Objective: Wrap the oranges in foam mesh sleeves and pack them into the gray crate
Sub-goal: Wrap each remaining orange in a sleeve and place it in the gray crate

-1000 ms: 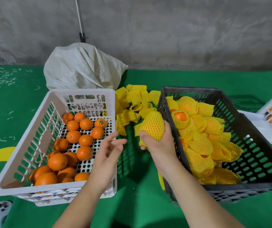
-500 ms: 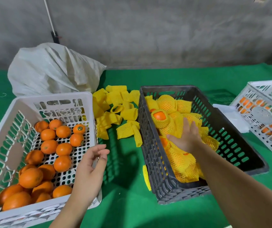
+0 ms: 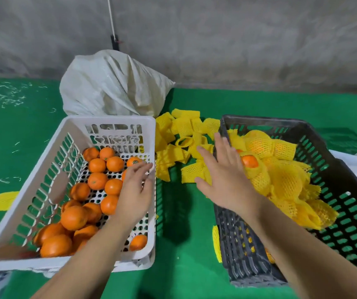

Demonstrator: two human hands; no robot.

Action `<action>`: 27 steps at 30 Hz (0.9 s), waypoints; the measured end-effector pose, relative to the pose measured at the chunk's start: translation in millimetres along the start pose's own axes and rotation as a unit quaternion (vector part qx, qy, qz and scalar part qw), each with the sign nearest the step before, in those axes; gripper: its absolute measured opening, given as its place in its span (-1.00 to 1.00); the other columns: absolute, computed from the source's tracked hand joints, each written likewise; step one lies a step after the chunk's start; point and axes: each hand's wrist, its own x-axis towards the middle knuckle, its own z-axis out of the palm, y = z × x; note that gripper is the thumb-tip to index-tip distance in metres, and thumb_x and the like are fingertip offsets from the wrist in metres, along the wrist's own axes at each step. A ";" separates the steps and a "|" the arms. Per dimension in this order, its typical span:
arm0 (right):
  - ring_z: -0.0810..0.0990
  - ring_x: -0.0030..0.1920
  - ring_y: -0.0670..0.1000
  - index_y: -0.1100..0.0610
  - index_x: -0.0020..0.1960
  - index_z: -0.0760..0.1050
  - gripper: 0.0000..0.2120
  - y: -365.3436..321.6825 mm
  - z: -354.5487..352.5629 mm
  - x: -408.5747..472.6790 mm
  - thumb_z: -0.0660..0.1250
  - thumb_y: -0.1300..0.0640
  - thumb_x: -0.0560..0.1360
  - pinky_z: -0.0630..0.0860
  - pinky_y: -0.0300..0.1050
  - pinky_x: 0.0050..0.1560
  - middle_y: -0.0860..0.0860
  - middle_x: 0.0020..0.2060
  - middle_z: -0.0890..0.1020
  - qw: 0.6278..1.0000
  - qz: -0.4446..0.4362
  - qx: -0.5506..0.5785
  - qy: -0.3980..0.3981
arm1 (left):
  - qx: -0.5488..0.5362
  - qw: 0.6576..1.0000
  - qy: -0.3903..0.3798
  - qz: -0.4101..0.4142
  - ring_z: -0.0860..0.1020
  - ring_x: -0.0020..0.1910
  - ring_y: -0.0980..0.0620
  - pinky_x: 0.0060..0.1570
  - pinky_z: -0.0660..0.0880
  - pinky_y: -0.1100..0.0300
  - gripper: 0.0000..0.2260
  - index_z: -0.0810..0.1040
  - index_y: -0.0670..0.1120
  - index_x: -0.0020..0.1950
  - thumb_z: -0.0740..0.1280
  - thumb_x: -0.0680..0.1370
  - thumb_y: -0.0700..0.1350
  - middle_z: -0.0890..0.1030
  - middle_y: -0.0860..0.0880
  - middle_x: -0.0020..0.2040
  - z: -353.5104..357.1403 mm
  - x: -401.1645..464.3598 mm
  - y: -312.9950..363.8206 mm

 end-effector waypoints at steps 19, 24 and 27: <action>-0.42 0.59 0.20 0.02 0.65 0.16 -0.41 -19.7 131.2 159.2 0.24 0.01 0.66 -0.21 0.16 0.62 0.11 0.59 -0.43 0.900 0.015 -0.160 -0.406 | 0.430 0.848 -0.283 -0.122 -0.07 0.68 -0.32 0.61 0.05 -0.21 -0.18 -0.35 0.21 0.67 0.21 0.68 -0.10 -0.33 -0.05 0.70 25.1 135.2 -119.8; -0.43 0.59 0.21 0.09 0.65 0.16 -0.40 -8.4 154.7 175.4 0.25 0.06 0.66 -0.21 0.17 0.62 0.09 0.60 -0.39 0.891 0.017 -0.177 -0.417 | 0.400 0.872 -0.236 -0.151 0.25 0.50 -0.37 0.38 0.37 -0.15 -0.17 -0.28 0.03 0.70 0.27 0.66 -0.06 -0.02 -0.20 0.61 47.5 147.7 -138.7; -0.37 0.61 0.19 0.13 0.66 0.03 -0.33 0.1 165.0 179.1 0.25 0.03 0.66 -0.19 0.16 0.62 0.04 0.64 -0.32 0.911 0.035 -0.149 -0.383 | 0.376 0.889 -0.195 -0.176 0.39 0.38 -0.38 0.20 0.47 -0.18 -0.31 0.07 0.07 0.64 0.34 0.59 -0.15 0.11 -0.20 0.54 52.2 157.3 -144.4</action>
